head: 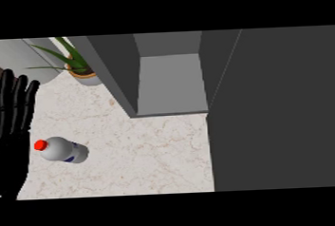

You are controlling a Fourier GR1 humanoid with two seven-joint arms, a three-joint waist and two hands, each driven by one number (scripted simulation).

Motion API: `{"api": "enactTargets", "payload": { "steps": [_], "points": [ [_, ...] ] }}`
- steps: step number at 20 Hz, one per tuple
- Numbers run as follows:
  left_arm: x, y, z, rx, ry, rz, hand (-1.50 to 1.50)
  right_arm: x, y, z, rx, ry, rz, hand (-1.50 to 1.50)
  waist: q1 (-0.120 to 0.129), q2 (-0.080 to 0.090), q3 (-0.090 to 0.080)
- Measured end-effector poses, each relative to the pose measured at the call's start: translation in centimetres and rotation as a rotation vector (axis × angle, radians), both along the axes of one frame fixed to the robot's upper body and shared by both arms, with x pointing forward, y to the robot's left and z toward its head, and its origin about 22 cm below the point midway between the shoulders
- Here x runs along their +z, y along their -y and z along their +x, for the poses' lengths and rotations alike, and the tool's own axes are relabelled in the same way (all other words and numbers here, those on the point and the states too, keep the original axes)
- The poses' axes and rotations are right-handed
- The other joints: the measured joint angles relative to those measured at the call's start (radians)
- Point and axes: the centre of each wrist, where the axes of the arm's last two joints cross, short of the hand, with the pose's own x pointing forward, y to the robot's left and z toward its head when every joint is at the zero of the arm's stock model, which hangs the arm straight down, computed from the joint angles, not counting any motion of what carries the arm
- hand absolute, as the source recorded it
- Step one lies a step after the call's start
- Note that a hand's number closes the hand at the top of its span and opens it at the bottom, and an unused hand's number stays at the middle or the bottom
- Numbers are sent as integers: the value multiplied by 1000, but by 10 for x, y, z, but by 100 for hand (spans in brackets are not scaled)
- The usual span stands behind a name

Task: Pick up the bottled water, place it into the cabinet and close the cabinet

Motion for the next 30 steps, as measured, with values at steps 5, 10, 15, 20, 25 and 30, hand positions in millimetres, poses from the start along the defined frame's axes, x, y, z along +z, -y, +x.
{"api": "enactTargets", "payload": {
  "steps": [5,10,15,20,25,30],
  "points": [
    [4,-27,2,-231,2,9,-150,7,-4,-11,46,44,20,-150,10,-3,-10],
    [-15,-60,1,-457,-181,-5,-150,0,-11,-25,152,-74,80,-150,10,-3,-13],
    [-15,-116,-9,-552,-279,-26,-150,4,-16,-56,199,-154,109,-150,13,-6,-13],
    [-7,-151,-27,-575,-329,-22,-150,15,-16,-83,213,-181,122,-150,16,-6,-12],
    [-11,-168,-34,-558,-353,-13,-150,10,-15,-96,212,-210,115,-150,13,-5,-12],
    [-24,-175,-34,-524,-366,-4,-150,4,-17,-108,222,-221,127,-150,10,-4,-12]
  ]
}}
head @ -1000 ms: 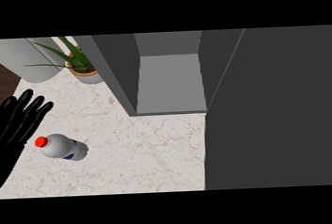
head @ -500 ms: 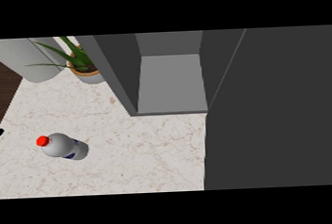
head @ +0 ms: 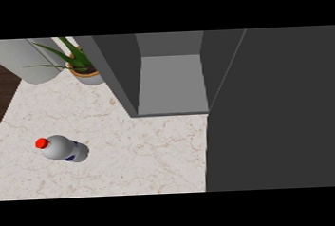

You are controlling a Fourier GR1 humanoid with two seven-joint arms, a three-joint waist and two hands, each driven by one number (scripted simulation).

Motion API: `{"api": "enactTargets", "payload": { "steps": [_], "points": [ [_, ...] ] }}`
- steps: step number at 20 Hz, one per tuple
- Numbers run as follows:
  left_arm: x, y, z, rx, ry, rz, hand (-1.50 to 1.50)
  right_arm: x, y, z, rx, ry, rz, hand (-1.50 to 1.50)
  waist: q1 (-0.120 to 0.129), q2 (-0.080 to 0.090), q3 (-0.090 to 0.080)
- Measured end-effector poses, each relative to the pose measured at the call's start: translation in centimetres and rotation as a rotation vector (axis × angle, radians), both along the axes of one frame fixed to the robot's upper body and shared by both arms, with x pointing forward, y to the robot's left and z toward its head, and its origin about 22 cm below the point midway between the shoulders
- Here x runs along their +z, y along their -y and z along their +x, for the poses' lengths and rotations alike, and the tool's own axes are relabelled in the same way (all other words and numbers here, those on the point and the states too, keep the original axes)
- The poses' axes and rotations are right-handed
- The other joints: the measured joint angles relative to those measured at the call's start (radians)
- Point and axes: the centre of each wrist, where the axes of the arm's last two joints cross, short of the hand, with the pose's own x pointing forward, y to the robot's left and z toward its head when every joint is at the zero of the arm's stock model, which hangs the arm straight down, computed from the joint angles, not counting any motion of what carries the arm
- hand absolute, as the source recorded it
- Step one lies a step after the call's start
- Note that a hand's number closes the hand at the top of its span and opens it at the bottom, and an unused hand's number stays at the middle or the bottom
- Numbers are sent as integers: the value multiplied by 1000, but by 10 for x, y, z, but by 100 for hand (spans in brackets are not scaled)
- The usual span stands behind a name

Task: Pick up the bottled water, place it into the cabinet and close the cabinet

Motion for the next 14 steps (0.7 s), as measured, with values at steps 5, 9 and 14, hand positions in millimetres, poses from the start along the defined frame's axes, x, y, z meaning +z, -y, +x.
{"api": "enactTargets", "payload": {
  "steps": [5,9,14],
  "points": [
    [-17,-2,5,59,-12,-4,-150,-4,-2,-14,7,-15,2,-150,-6,0,0],
    [-36,-6,14,100,-26,21,-150,-6,-1,-19,3,-11,-5,-150,-9,1,-1],
    [-65,-3,29,117,-58,43,-150,-7,-2,-27,3,-11,-20,-150,-13,2,-1]
  ]
}}
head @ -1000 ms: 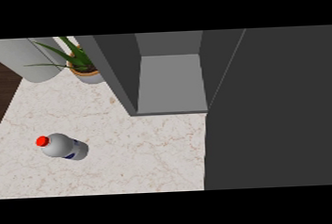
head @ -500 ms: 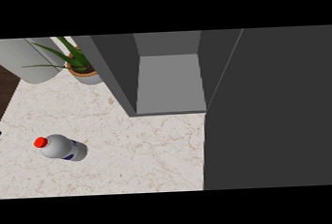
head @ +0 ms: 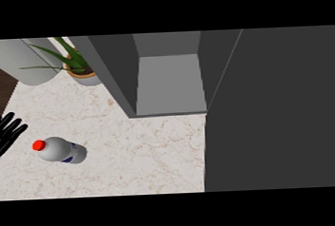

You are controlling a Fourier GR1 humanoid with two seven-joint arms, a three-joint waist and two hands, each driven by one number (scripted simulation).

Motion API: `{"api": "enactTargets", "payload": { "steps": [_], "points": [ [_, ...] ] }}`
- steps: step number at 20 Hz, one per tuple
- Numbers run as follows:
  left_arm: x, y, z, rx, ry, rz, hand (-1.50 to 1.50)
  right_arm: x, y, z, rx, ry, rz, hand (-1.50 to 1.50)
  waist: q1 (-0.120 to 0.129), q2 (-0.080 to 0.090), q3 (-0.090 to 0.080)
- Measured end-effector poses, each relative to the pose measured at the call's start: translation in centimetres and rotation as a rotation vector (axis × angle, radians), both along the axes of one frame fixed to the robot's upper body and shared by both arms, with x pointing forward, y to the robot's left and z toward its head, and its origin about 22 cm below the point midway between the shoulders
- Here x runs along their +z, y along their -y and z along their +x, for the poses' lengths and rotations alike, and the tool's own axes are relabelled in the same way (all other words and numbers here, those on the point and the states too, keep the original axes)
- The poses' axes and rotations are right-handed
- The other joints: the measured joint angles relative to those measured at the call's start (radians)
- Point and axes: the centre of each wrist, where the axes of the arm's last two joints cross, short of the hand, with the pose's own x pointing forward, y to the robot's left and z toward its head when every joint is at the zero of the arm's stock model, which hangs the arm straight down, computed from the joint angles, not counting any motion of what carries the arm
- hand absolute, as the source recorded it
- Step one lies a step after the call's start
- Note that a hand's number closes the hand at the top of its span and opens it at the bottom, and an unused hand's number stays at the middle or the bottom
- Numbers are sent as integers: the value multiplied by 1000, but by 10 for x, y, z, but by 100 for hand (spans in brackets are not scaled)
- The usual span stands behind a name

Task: Pick up the bottled water, place it into the cabinet and close the cabinet

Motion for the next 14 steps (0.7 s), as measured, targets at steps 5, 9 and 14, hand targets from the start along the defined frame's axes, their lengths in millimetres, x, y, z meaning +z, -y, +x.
{"api": "enactTargets", "payload": {
  "steps": [5,9,14],
  "points": [
    [-28,5,19,32,-40,22,-150,-3,1,-10,6,-1,-4,-150,-6,0,0],
    [-54,7,26,72,-78,27,-150,-4,-1,-15,9,6,7,-150,-9,2,-1],
    [-86,11,30,128,-95,30,-150,-6,2,-19,10,6,-10,-150,-10,3,-1]
  ]
}}
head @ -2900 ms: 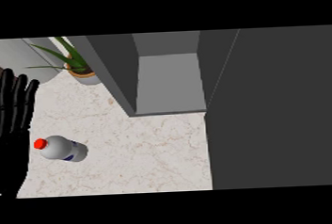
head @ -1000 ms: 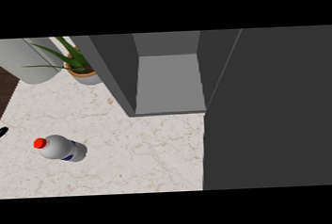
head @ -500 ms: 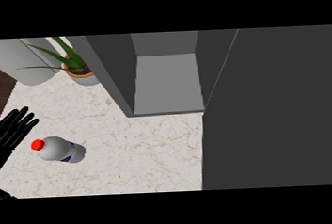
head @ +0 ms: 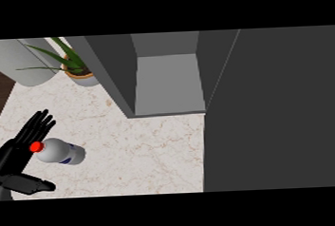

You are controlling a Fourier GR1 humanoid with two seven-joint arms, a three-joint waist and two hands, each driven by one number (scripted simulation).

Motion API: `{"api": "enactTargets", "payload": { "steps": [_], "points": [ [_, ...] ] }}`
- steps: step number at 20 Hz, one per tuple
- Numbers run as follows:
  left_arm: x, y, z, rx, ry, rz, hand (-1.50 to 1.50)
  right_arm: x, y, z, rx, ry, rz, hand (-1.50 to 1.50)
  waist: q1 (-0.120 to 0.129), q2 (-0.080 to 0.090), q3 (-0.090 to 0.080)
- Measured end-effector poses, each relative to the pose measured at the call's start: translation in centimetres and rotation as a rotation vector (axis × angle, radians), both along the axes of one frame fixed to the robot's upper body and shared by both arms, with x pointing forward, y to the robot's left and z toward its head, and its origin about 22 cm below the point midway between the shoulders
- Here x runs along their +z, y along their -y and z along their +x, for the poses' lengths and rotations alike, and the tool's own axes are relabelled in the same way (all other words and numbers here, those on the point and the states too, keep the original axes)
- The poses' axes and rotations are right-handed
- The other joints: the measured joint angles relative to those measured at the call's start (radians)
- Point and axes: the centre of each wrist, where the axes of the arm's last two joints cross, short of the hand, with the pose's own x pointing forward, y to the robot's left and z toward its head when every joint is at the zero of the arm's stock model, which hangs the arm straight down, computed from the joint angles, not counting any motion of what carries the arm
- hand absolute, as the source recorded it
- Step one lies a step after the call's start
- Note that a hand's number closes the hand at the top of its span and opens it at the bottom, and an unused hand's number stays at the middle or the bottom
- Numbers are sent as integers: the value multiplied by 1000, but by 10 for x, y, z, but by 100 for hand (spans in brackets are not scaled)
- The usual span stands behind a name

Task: Pick up the bottled water, place it into the cabinet and close the cabinet

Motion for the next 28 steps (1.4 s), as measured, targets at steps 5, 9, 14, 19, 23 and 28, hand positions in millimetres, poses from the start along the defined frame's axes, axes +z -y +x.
{"api": "enactTargets", "payload": {
  "steps": [5,9,14,19,23,28],
  "points": [
    [-21,0,5,39,-15,27,-150,-2,3,-6,4,-1,-9,-150,-6,1,0],
    [-40,4,-1,13,-70,12,-150,-3,-1,-10,17,-6,15,-150,-11,2,-2],
    [-58,15,-3,-26,-119,-7,-150,-4,-2,-13,24,-7,15,-150,-15,4,-3],
    [-70,29,0,-29,-124,-47,150,-6,0,-17,19,-10,10,-150,-14,3,-2],
    [-75,38,6,-8,-112,-86,150,-7,1,-19,18,-5,7,-150,-12,3,0],
    [-77,40,11,4,-122,-137,150,-7,0,-19,19,-3,7,-150,-9,5,0]
  ]
}}
